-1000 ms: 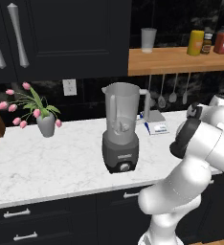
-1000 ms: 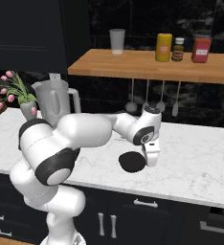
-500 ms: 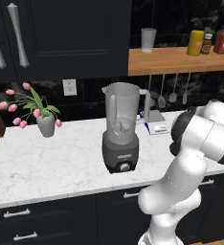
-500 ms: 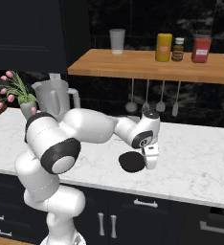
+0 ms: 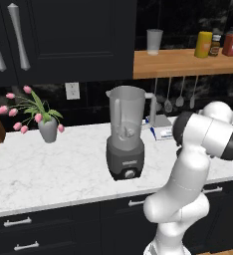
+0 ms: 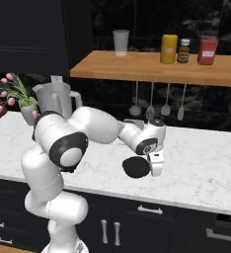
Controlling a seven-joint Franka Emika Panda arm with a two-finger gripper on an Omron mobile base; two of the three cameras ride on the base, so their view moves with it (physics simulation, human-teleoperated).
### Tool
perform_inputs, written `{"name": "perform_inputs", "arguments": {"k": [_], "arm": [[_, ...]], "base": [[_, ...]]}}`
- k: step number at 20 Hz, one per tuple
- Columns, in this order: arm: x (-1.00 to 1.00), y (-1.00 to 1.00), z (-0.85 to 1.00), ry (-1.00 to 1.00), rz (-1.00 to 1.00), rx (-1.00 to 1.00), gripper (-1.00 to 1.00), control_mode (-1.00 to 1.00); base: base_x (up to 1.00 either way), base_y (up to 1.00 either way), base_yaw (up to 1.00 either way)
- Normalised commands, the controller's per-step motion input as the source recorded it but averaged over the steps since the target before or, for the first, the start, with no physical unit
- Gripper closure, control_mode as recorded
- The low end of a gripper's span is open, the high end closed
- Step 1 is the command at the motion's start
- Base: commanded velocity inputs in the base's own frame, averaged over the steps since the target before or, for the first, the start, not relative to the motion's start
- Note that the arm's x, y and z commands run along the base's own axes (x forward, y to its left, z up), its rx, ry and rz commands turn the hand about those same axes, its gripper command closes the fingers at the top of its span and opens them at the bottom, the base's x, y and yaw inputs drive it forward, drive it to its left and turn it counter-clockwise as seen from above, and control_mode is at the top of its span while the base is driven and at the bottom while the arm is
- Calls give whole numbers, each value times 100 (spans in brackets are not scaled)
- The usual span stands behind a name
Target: Close the lid blender by securely placing the lid on top.
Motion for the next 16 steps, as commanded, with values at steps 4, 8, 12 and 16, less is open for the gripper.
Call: {"name": "perform_inputs", "arguments": {"k": [4, 8, 12, 16], "arm": [[19, -11, -16, 0, 0, 2, -100, -100], [19, -10, -15, 0, 0, 1, -100, -100], [18, -7, -15, 0, 0, 0, -100, -100], [15, -1, -20, 0, 0, 0, -100, -100]], "base": [[0, 0, 0], [0, 0, 0], [0, 0, 0], [0, 0, 0]]}}
